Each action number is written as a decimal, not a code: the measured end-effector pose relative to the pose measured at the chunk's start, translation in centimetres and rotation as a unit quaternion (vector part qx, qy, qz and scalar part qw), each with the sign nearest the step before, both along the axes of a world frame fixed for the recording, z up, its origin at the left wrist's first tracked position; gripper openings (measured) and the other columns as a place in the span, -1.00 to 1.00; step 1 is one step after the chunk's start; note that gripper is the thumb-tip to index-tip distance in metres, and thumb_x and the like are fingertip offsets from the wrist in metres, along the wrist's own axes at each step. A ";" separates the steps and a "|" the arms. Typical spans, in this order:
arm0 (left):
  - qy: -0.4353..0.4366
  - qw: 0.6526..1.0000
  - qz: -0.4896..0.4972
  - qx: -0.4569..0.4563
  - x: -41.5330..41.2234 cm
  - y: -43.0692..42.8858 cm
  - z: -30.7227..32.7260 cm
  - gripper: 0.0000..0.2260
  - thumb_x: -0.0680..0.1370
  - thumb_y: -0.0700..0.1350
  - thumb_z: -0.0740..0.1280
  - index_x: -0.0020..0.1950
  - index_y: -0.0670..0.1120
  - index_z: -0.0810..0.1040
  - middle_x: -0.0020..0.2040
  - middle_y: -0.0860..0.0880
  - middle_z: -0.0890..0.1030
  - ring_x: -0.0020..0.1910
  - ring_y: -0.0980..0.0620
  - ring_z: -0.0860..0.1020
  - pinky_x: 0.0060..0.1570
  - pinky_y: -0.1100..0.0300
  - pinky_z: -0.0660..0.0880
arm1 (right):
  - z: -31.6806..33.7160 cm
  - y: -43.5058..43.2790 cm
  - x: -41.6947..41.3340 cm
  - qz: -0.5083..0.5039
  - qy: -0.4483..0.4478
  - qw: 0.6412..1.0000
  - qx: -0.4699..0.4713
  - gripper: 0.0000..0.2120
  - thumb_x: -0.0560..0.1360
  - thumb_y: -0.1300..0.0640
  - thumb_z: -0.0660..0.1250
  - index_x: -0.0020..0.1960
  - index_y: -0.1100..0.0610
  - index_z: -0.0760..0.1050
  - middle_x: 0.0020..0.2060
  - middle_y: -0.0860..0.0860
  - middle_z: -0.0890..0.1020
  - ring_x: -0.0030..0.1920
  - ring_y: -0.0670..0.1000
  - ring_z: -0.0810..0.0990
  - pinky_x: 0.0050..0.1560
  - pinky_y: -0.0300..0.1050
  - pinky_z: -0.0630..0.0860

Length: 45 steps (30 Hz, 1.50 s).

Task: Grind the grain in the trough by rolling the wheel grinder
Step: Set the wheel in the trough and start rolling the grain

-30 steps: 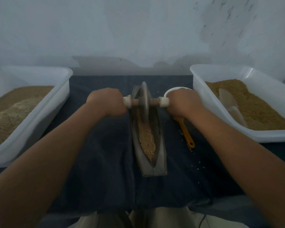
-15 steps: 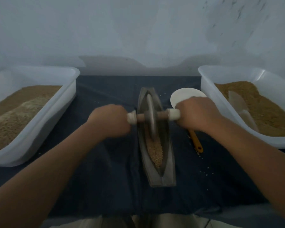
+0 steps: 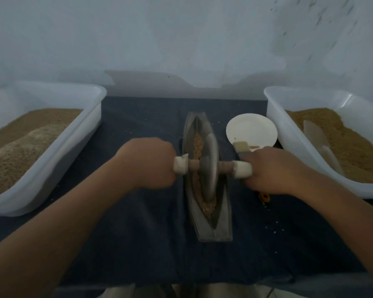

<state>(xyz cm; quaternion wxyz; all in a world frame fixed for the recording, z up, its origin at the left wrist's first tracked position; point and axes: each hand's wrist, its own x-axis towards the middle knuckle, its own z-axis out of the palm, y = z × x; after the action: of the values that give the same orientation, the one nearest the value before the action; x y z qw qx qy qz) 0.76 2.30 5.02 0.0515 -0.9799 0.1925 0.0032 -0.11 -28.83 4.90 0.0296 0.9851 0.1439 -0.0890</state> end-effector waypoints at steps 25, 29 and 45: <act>-0.041 0.991 0.113 -0.052 5.3 -1.9 1.9 -0.79 0.43 0.13 0.35 -0.24 0.02 0.45 -0.26 0.03 0.55 -0.31 0.00 0.52 -0.21 0.08 0.51 | 1.7 4.1 7.5 -0.082 -0.115 0.990 -0.027 -0.87 0.48 -0.01 0.38 -0.24 -0.06 0.52 -0.29 -0.05 0.60 -0.24 0.01 0.60 -0.15 -0.01 0.55; -0.009 0.997 0.069 -0.026 3.1 -1.6 1.7 -0.79 0.45 0.11 0.35 -0.26 0.01 0.44 -0.27 0.05 0.53 -0.30 0.00 0.53 -0.18 0.07 0.57 | 0.7 2.8 4.6 -0.071 -0.105 0.992 -0.009 -0.81 0.50 -0.09 0.38 -0.24 -0.05 0.53 -0.30 -0.08 0.60 -0.24 -0.02 0.58 -0.10 0.03 0.63; -0.024 0.988 0.134 -0.072 4.1 -1.5 0.2 -0.79 0.46 0.13 0.35 -0.19 0.00 0.52 -0.24 0.03 0.57 -0.25 -0.05 0.58 -0.21 0.10 0.51 | 1.3 5.1 5.5 -0.078 -0.221 0.969 -0.074 -0.78 0.53 -0.01 0.37 -0.25 -0.07 0.40 -0.33 -0.09 0.53 -0.25 0.03 0.52 0.07 0.06 0.42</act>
<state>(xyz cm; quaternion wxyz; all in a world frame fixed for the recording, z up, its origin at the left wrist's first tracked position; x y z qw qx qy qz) 4.91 0.78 5.21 -0.0154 -0.9978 0.0574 -0.0277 5.40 -23.72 6.17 0.1266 0.9836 0.0500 0.1183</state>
